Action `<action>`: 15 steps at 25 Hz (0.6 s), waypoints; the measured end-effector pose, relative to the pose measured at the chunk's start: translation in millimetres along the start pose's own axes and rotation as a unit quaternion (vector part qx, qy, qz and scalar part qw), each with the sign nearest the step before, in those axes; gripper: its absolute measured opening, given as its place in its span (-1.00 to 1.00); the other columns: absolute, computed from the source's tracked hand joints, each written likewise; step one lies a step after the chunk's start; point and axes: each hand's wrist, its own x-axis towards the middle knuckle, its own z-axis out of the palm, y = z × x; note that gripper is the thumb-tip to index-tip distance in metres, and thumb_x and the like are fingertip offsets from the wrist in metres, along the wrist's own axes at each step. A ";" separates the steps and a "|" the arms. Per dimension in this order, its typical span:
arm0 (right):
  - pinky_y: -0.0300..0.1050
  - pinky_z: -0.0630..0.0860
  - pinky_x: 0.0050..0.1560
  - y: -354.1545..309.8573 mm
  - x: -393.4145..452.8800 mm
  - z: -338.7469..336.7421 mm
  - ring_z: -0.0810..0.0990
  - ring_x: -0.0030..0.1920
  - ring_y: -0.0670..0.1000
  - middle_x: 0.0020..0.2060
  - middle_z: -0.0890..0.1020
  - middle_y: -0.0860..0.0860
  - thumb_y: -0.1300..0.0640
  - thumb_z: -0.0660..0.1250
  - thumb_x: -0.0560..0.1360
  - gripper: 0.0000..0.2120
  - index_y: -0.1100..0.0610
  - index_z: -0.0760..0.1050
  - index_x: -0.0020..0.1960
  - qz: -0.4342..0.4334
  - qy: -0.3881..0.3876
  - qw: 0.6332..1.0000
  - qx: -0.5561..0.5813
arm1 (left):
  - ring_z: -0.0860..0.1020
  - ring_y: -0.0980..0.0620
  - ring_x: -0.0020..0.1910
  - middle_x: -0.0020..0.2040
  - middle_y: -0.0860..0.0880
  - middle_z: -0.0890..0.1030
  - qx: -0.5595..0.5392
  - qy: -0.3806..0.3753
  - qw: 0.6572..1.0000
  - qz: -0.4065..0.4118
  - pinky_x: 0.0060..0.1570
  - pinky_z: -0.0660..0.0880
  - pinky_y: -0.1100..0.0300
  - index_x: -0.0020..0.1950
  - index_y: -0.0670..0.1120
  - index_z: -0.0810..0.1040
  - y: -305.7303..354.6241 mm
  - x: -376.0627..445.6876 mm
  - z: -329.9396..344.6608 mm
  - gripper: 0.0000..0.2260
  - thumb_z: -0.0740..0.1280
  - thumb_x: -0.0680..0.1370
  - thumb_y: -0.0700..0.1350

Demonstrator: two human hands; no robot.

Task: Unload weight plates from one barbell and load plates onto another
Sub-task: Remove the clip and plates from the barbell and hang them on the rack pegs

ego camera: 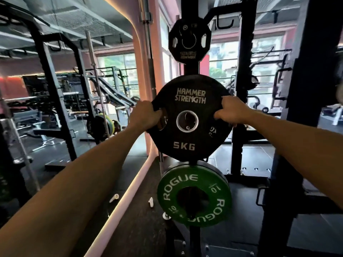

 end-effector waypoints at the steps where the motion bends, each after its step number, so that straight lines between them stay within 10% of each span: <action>1: -0.07 0.54 -0.46 -0.5 6.9 4.7 0.64 -0.40 0.21 -0.38 0.61 0.15 0.15 0.41 0.36 -0.84 0.19 0.45 -0.23 0.012 -0.004 1.000 -0.005 | 0.56 -0.19 -0.15 -0.20 -0.18 0.52 0.001 -0.006 1.000 0.010 -0.25 0.37 0.10 -0.13 -0.24 0.54 -4.3 11.2 7.5 -0.66 0.32 0.52 0.07; 15: -0.17 0.44 -0.51 40.0 91.3 80.3 0.62 -0.39 0.14 -0.29 0.60 0.16 0.08 0.41 0.40 -0.78 0.19 0.43 -0.21 0.138 -0.037 0.989 -0.048 | 0.57 -0.22 0.03 0.02 -0.16 0.59 -0.062 -0.079 0.992 0.080 -0.13 0.39 0.07 0.19 -0.16 0.43 -44.5 106.4 127.4 -0.66 0.33 0.53 0.03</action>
